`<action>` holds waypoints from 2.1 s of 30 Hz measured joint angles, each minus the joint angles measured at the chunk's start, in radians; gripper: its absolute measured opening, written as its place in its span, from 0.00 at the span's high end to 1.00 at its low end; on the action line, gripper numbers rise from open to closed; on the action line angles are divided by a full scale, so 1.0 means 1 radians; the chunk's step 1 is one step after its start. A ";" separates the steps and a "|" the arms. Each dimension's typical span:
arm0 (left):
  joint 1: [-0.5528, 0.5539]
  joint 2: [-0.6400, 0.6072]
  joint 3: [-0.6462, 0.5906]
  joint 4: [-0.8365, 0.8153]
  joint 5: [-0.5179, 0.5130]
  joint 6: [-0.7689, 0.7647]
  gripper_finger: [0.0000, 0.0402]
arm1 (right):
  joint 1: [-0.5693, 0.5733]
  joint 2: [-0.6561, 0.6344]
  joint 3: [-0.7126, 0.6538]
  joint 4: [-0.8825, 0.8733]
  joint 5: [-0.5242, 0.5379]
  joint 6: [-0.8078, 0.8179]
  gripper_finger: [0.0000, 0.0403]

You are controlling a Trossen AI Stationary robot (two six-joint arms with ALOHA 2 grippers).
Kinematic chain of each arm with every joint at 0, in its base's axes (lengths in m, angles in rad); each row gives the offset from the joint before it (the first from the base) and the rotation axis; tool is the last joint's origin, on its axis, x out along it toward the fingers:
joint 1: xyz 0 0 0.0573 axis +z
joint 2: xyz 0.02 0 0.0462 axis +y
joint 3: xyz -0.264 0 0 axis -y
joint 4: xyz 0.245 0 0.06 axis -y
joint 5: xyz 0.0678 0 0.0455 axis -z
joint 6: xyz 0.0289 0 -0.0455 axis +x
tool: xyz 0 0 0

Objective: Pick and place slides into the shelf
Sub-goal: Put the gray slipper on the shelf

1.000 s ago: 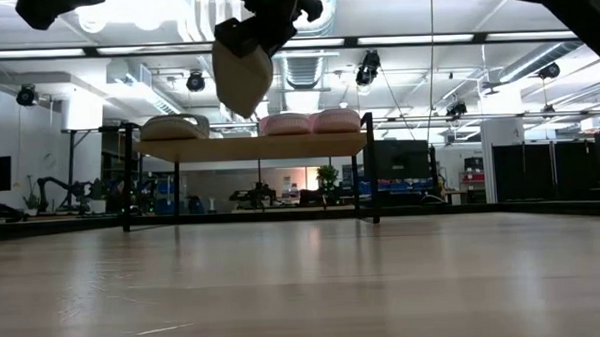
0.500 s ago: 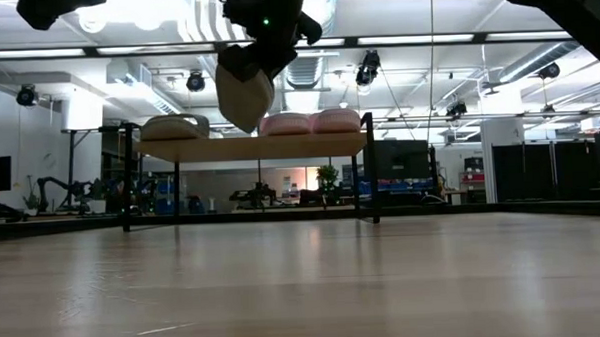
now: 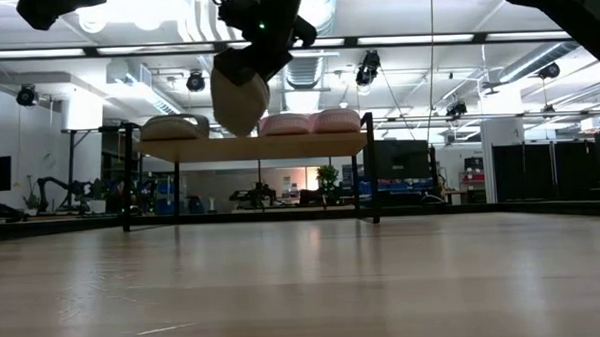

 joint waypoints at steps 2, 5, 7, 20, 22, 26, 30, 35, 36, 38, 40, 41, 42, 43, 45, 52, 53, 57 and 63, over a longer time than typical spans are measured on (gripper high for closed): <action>0.000 0.000 0.000 0.000 0.000 0.000 0.45 | 0.001 0.000 0.000 0.040 -0.004 -0.027 0.97; 0.000 0.000 0.000 0.000 0.000 0.000 0.45 | 0.000 0.000 0.000 0.064 -0.003 -0.039 0.97; 0.000 0.000 0.000 0.000 0.000 0.000 0.45 | -0.005 0.000 0.000 0.060 -0.002 -0.040 0.97; 0.000 0.000 0.000 -0.002 0.001 0.000 0.45 | -0.019 0.000 -0.033 0.035 -0.001 -0.049 0.97; 0.000 0.000 0.000 -0.002 0.001 0.000 0.45 | -0.021 0.000 -0.049 0.036 -0.002 -0.051 0.97; 0.000 0.000 0.000 -0.002 0.001 0.000 0.45 | -0.021 -0.001 -0.069 0.037 -0.002 -0.057 0.97; 0.000 0.000 0.000 -0.002 0.001 0.000 0.45 | -0.021 -0.002 -0.071 0.041 -0.019 -0.074 0.97; 0.000 0.000 0.000 -0.005 0.002 0.000 0.45 | -0.021 -0.002 -0.069 0.041 -0.023 -0.077 0.97; 0.000 0.000 0.000 -0.008 0.002 0.000 0.45 | -0.021 -0.002 -0.069 0.040 -0.023 -0.077 0.96; 0.000 0.000 0.000 -0.013 0.002 -0.001 0.45 | -0.021 -0.002 -0.069 0.039 -0.024 -0.077 0.93; 0.000 0.000 0.000 -0.020 0.002 -0.001 0.45 | -0.021 -0.002 -0.069 0.038 -0.023 -0.077 0.89; 0.000 0.000 0.000 -0.022 0.002 -0.001 0.45 | -0.021 -0.002 -0.069 0.038 -0.023 -0.077 0.87; 0.000 0.000 0.000 -0.024 0.002 -0.001 0.45 | -0.021 -0.002 -0.069 0.038 -0.024 -0.077 0.84; 0.000 0.000 0.000 -0.025 0.002 -0.002 0.45 | -0.021 -0.002 -0.069 0.037 -0.026 -0.081 0.82; 0.000 0.000 0.000 -0.025 0.002 -0.002 0.45 | -0.021 -0.002 -0.069 0.037 -0.026 -0.086 0.77; 0.000 0.000 0.000 -0.025 0.002 -0.002 0.45 | -0.015 -0.002 -0.069 0.038 -0.029 -0.093 0.64; 0.000 0.000 0.000 -0.025 0.002 -0.002 0.45 | -0.013 -0.002 -0.069 0.038 -0.029 -0.093 0.63; 0.000 0.000 0.000 -0.025 0.002 -0.002 0.45 | 0.000 -0.002 -0.069 0.038 -0.029 -0.094 0.59; 0.000 0.000 0.000 -0.029 0.002 -0.005 0.45 | 0.012 -0.002 -0.069 0.037 -0.027 -0.114 0.53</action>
